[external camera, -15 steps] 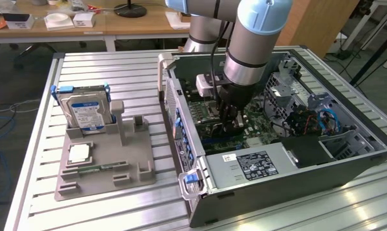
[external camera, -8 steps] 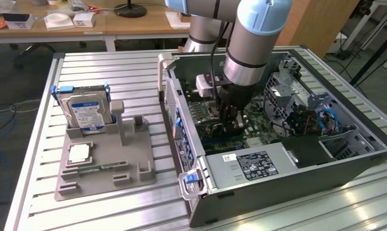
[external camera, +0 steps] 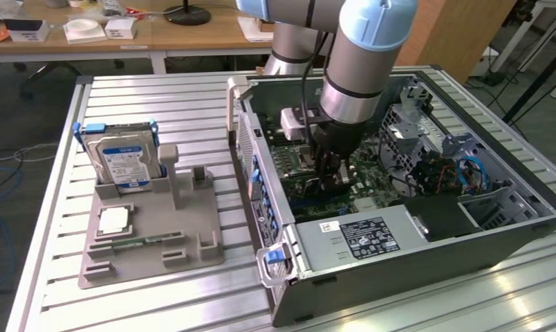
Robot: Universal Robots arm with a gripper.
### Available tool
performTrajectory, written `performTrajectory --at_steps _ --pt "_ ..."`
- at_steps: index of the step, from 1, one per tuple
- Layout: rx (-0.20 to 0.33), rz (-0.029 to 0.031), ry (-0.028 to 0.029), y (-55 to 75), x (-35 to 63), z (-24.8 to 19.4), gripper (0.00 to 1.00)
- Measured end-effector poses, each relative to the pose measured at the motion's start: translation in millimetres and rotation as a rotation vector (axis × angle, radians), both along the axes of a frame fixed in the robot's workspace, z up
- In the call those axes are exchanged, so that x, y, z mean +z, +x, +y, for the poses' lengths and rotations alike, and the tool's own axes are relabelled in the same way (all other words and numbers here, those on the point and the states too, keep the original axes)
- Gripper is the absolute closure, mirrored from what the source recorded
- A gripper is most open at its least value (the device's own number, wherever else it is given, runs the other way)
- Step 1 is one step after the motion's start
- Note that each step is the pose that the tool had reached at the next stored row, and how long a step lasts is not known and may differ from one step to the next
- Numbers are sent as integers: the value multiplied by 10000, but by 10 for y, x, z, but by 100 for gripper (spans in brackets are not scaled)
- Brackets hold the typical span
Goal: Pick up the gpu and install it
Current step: 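Insert the gpu into the slot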
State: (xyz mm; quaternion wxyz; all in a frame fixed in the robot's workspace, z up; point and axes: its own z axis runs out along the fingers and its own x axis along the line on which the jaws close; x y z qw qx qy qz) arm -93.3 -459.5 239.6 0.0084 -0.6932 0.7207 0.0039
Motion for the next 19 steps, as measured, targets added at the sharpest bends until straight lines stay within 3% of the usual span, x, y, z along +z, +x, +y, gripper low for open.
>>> performTrajectory --at_steps 19 --pt "-1 -1 -5 -27 -34 -1 74"
